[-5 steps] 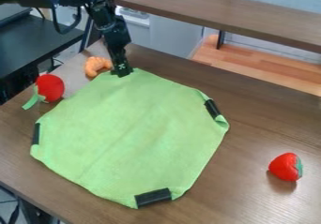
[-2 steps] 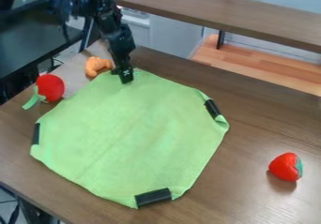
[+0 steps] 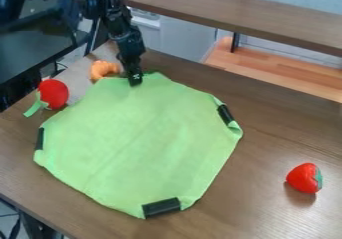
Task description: Fold the towel from the top left to the bottom right
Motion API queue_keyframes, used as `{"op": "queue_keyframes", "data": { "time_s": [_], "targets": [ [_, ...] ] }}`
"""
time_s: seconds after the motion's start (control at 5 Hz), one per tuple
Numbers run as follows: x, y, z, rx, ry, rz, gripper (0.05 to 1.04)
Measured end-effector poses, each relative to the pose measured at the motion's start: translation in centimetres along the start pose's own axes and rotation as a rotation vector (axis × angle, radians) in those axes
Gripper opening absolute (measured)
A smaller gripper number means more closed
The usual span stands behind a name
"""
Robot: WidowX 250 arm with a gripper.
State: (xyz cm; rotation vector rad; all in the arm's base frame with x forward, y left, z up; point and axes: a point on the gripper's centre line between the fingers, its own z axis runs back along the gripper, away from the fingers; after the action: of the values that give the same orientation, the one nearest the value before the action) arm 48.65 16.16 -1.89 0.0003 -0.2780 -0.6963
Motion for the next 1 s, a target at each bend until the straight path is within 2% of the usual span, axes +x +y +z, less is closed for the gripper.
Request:
{"op": "queue_keyframes", "data": {
  "time_s": [0.2,0.4,0.6,0.8,1.0],
  "targets": [
    [0.1,-0.4,-0.1,-0.018,-0.016,0.003,0.182],
    [0.0,-1.6,0.2,-0.052,-0.04,0.003,0.082],
    [0.0,-3.6,1.8,-0.093,-0.085,-0.003,0.061],
    [0.4,-6.0,5.0,-0.07,-0.158,-0.054,0.056],
    [0.0,-9.5,6.8,-0.072,-0.202,-0.088,0.056]
  ]
}}
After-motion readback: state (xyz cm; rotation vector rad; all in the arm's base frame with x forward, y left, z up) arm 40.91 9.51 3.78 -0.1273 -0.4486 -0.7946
